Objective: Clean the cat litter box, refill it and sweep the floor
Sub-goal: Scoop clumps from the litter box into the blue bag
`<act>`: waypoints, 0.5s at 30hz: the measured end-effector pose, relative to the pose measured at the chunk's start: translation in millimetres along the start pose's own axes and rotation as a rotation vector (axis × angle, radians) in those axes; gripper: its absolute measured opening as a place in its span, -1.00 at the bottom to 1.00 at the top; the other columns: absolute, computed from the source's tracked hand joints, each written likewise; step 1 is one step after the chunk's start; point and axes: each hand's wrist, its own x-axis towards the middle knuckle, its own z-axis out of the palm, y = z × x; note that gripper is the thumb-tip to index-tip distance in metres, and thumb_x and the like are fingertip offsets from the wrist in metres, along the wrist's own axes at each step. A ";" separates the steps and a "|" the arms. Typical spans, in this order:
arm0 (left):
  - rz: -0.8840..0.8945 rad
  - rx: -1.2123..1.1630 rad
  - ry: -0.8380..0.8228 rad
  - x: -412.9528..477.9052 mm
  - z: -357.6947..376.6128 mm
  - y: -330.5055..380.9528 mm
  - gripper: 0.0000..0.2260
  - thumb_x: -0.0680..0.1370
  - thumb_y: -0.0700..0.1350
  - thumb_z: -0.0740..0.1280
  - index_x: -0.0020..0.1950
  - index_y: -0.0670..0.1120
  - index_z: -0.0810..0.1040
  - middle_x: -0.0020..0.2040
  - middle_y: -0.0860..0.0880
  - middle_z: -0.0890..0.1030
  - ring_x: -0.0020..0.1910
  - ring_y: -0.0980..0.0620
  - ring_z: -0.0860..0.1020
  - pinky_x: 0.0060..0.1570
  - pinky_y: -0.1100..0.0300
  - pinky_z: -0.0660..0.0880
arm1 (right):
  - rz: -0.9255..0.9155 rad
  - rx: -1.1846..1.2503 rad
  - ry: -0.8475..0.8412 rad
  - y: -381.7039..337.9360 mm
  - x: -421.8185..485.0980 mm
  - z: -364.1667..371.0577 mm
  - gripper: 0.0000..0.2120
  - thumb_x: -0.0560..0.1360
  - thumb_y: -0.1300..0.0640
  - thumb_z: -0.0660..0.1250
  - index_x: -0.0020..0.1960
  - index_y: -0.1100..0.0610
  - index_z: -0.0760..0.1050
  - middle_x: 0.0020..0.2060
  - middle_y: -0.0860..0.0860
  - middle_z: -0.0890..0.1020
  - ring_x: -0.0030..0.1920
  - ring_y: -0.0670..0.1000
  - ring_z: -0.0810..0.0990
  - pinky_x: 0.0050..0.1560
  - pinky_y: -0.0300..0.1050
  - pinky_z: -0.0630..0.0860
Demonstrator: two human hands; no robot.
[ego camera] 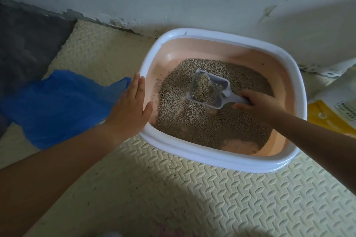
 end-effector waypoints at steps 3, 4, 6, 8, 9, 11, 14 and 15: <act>0.001 0.010 0.010 0.8 -0.1 -1.1 -0.39 0.61 0.02 0.07 0.54 -0.22 -0.08 0.56 -0.16 -0.12 0.53 -0.12 0.04 0.43 0.02 0.19 | -0.021 0.077 0.038 0.2 -1.4 -0.1 -0.72 0.48 -0.10 0.32 -0.28 -0.05 0.28 -0.40 -0.05 0.44 -0.38 0.01 0.42 -0.36 -0.07 0.28; 0.001 0.010 0.013 1.3 -0.1 -1.6 -0.39 0.60 0.04 0.03 0.54 -0.23 -0.08 0.56 -0.17 -0.11 0.52 -0.12 0.06 0.43 0.02 0.20 | -0.023 0.087 0.045 -0.6 -2.3 -0.1 -0.72 0.49 -0.08 0.32 -0.28 -0.05 0.28 -0.41 -0.05 0.43 -0.39 -0.01 0.41 -0.37 -0.07 0.27; -0.004 0.001 0.009 2.2 0.9 -2.2 -0.36 0.57 0.08 -0.01 0.54 -0.23 -0.07 0.56 -0.17 -0.10 0.52 -0.13 0.07 0.42 0.02 0.20 | -0.022 0.075 0.068 -2.7 -4.2 -2.3 -0.72 0.50 -0.07 0.31 -0.28 -0.06 0.27 -0.40 -0.07 0.43 -0.39 -0.04 0.41 -0.37 -0.09 0.28; -0.004 -0.004 0.009 2.3 2.5 -3.2 -0.34 0.54 0.09 -0.01 0.54 -0.23 -0.07 0.56 -0.17 -0.10 0.52 -0.13 0.08 0.42 0.01 0.21 | -0.015 0.081 0.074 -2.5 -5.9 -4.8 -0.72 0.50 -0.06 0.31 -0.29 -0.07 0.26 -0.40 -0.07 0.43 -0.39 -0.06 0.41 -0.36 -0.10 0.29; -0.004 -0.005 0.012 2.6 3.0 -3.7 -0.34 0.54 0.10 -0.01 0.54 -0.22 -0.07 0.56 -0.16 -0.10 0.51 -0.13 0.09 0.42 0.00 0.22 | -0.012 0.082 0.072 -1.6 -6.3 -5.6 -0.72 0.50 -0.06 0.31 -0.29 -0.07 0.25 -0.40 -0.07 0.42 -0.39 -0.06 0.40 -0.36 -0.09 0.29; -0.005 -0.004 0.009 2.4 3.0 -3.4 -0.34 0.54 0.10 -0.01 0.54 -0.22 -0.08 0.56 -0.16 -0.11 0.51 -0.13 0.09 0.42 -0.01 0.23 | -0.017 0.079 0.092 1.0 -6.8 -6.6 -0.71 0.50 -0.05 0.31 -0.29 -0.07 0.25 -0.41 -0.07 0.42 -0.39 -0.04 0.40 -0.34 -0.05 0.32; -0.003 0.004 0.001 1.8 2.6 -2.1 -0.37 0.58 0.07 0.01 0.54 -0.22 -0.08 0.56 -0.17 -0.11 0.52 -0.13 0.07 0.42 -0.01 0.22 | -0.028 0.107 0.117 3.0 -7.9 -7.7 -0.72 0.50 -0.04 0.30 -0.29 -0.05 0.25 -0.42 -0.07 0.41 -0.39 0.01 0.40 -0.33 -0.03 0.33; -0.003 0.006 0.003 1.6 2.1 -1.6 -0.37 0.58 0.07 0.00 0.54 -0.22 -0.08 0.56 -0.17 -0.10 0.52 -0.13 0.07 0.43 0.00 0.21 | -0.024 0.095 0.121 3.1 -8.2 -8.9 -0.72 0.49 -0.04 0.31 -0.29 -0.05 0.25 -0.42 -0.07 0.41 -0.39 -0.01 0.40 -0.35 -0.05 0.31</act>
